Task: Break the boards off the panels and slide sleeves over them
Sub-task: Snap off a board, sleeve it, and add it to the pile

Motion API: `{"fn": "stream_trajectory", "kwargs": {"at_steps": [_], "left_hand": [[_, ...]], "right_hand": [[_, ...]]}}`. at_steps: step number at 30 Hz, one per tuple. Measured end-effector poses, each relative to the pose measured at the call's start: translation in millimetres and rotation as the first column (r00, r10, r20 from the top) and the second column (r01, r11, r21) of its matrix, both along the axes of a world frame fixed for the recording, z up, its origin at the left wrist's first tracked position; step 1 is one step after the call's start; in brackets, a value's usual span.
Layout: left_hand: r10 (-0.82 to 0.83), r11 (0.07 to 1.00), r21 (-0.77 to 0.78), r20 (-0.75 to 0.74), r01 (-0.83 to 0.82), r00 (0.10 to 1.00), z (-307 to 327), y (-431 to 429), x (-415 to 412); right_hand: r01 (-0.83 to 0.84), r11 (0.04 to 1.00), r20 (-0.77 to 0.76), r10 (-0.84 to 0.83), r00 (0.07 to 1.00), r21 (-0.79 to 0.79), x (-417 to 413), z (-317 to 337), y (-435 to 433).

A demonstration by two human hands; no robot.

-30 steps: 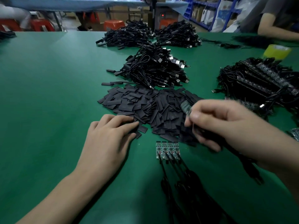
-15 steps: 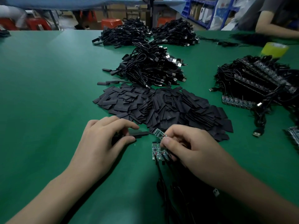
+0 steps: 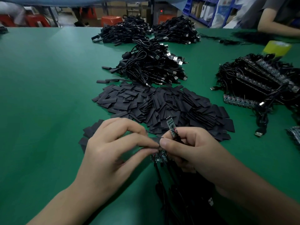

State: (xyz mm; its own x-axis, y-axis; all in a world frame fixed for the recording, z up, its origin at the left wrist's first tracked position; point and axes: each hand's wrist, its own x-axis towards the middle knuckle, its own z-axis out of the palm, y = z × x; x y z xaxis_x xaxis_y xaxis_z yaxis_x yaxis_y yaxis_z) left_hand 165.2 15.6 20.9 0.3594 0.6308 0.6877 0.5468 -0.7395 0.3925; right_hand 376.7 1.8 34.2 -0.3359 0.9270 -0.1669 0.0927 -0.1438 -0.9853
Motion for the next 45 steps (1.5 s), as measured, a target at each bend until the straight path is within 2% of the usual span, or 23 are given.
{"fn": "stream_trajectory", "kwargs": {"at_steps": [5,8,12,16,27,33,36,41,45], "left_hand": [[0.012,0.992,-0.126,0.012,-0.01,1.0,0.3,0.2,0.7],[0.018,0.983,-0.186,0.08,-0.003,0.997,1.1,0.8,1.6],[0.063,0.965,-0.263,0.187,-0.011,0.98,2.4,2.1,-0.4],[0.096,0.952,-0.304,0.221,-0.025,0.971,0.9,4.1,-2.9],[0.038,0.96,-0.28,0.191,0.017,0.981,1.4,3.1,-1.0],[0.051,0.974,-0.223,0.061,-0.036,0.997,0.4,2.2,-0.6],[0.016,0.977,-0.212,0.018,-0.012,1.0,0.0,3.5,-3.6],[-0.01,0.983,-0.184,-0.015,0.007,1.0,2.0,2.2,-3.0],[-0.049,0.97,-0.238,0.004,0.049,0.999,1.9,-2.3,1.9]], "right_hand": [[0.007,0.985,0.159,-0.035,0.987,0.173,3.1,-1.5,-1.1],[-0.002,0.961,0.228,-0.063,0.972,0.276,5.4,1.1,-1.4],[0.027,0.98,0.178,-0.063,0.982,0.196,11.3,5.0,0.5],[-0.071,0.97,0.297,-0.001,0.955,0.234,14.7,7.1,-0.3],[-0.101,0.948,0.388,-0.024,0.922,0.301,12.5,11.2,-3.9],[-0.167,0.887,0.562,-0.119,0.818,0.43,10.9,9.2,-7.8],[-0.175,0.904,0.56,-0.082,0.825,0.391,12.8,9.1,-7.0],[-0.177,0.962,0.449,0.067,0.891,0.208,19.0,13.1,-1.8],[-0.234,0.943,0.501,0.089,0.861,0.235,15.7,11.1,-3.7]]}}
